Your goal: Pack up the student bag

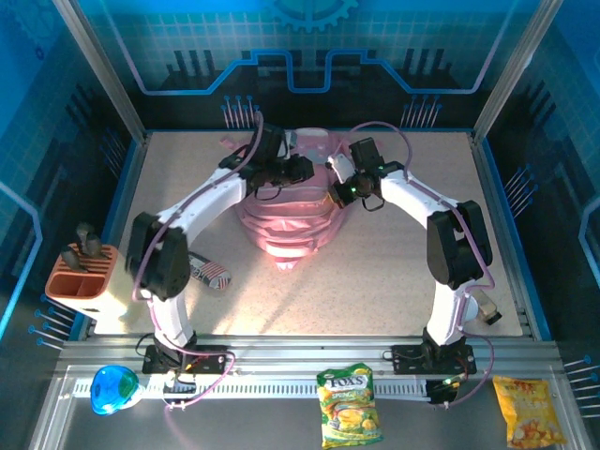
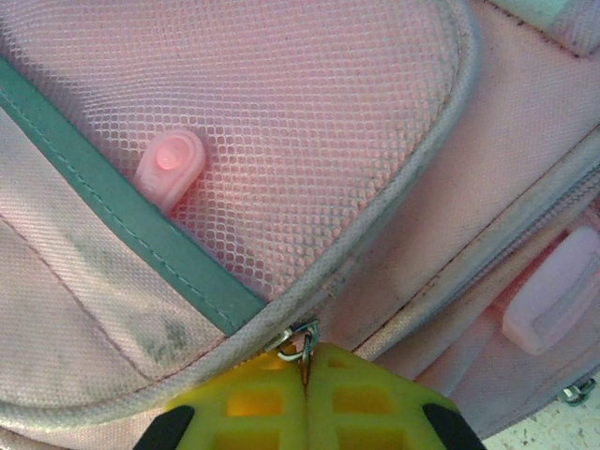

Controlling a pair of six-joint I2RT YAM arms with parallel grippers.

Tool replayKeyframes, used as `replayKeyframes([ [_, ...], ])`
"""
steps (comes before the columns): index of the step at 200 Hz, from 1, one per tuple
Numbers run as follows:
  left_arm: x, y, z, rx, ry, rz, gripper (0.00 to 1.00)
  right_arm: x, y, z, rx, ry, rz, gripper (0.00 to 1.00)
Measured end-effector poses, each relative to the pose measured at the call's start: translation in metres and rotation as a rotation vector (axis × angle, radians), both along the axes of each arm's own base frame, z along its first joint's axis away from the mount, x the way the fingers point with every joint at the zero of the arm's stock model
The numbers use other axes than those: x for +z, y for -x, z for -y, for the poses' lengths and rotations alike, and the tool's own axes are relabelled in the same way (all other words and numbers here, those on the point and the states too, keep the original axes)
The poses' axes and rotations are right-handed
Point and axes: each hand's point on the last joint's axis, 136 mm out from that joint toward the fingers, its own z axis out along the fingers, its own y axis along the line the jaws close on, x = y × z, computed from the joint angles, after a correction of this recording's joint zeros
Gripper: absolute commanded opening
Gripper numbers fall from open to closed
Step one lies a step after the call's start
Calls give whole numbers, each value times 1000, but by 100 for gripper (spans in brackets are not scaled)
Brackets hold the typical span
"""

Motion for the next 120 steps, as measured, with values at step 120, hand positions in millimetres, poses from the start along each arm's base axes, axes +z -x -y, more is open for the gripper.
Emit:
replayKeyframes([
  [120,-75,-38,21,49,-25,-221,26,9,52,-16,20,-34,42,0],
])
